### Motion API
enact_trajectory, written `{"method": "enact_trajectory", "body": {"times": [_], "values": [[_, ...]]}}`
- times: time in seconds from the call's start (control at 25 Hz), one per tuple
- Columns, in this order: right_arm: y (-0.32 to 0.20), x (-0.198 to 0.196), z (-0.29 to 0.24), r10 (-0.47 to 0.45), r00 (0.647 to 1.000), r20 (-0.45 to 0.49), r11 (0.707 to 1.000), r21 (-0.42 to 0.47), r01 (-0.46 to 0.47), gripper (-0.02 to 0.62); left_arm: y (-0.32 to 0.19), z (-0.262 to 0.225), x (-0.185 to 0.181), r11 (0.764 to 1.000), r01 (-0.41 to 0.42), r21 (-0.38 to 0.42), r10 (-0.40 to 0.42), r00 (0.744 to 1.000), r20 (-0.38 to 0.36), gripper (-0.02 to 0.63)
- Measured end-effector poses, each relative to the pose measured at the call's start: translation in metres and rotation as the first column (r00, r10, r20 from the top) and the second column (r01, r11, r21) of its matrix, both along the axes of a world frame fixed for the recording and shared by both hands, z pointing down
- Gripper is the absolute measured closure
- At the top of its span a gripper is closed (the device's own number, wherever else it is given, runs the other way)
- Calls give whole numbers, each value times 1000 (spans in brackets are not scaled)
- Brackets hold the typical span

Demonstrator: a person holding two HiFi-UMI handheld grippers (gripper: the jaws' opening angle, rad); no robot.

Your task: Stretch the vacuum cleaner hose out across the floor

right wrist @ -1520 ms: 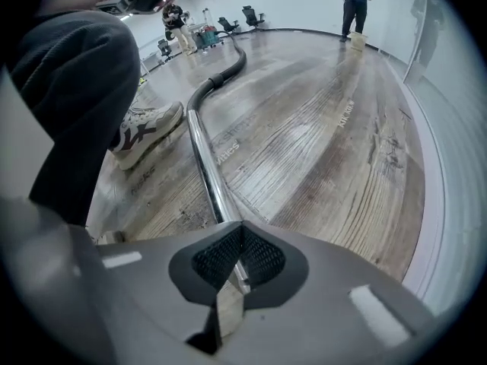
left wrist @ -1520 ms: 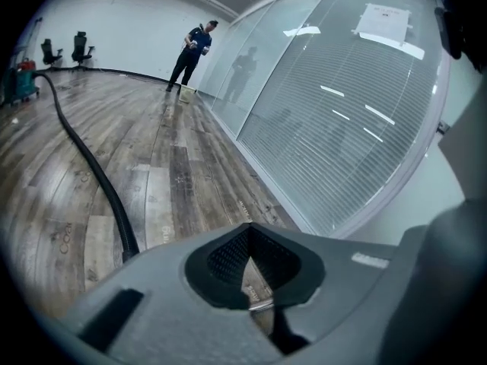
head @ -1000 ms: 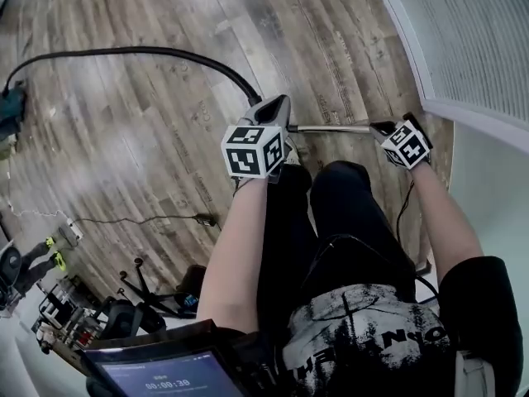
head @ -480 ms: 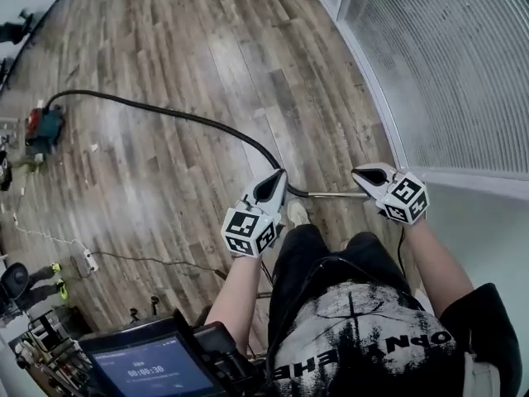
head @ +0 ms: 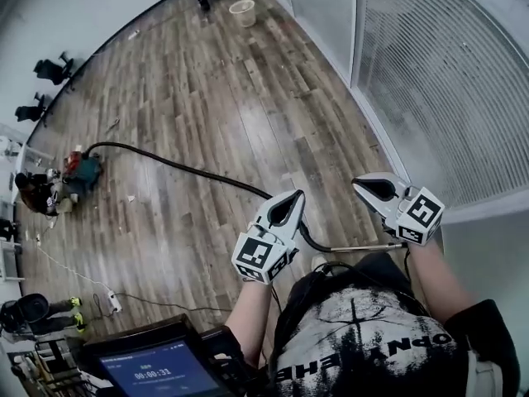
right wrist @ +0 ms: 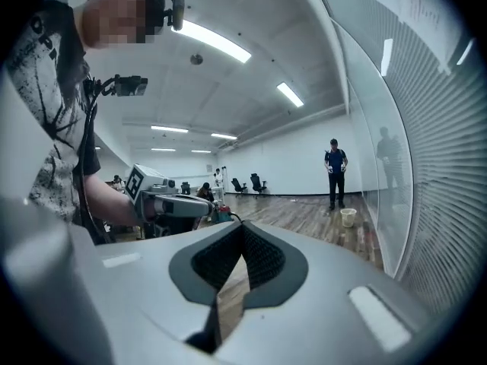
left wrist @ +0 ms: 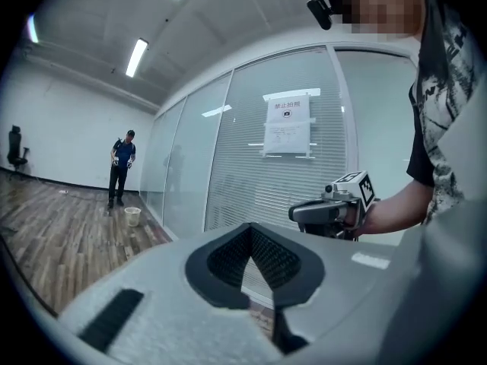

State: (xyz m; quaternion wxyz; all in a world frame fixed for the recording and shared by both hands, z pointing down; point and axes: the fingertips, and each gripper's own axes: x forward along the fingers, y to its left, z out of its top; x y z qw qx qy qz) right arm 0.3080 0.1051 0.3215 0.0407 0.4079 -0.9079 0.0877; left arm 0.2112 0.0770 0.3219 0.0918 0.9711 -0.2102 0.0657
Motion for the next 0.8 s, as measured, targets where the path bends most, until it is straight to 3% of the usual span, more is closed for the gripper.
{"method": "enact_trajectory", "body": {"times": [0.16, 0.4, 0.64, 0.8], "values": [[-11, 18, -22, -43, 999, -6, 998, 43, 43, 589, -12, -23, 24, 999, 12, 31, -12, 1000, 15, 606], [25, 36, -38, -145, 989, 9, 987, 73, 144, 589, 36, -42, 43, 991, 122, 55, -121, 993, -8, 606], [11, 39, -48, -236, 971, 27, 970, 64, 234, 589, 37, -49, 50, 977, 211, 35, -210, 977, -25, 606], [35, 45, -55, -309, 950, 34, 948, 86, 306, 589, 63, -52, 58, 961, 276, 34, -274, 961, -45, 606]]}}
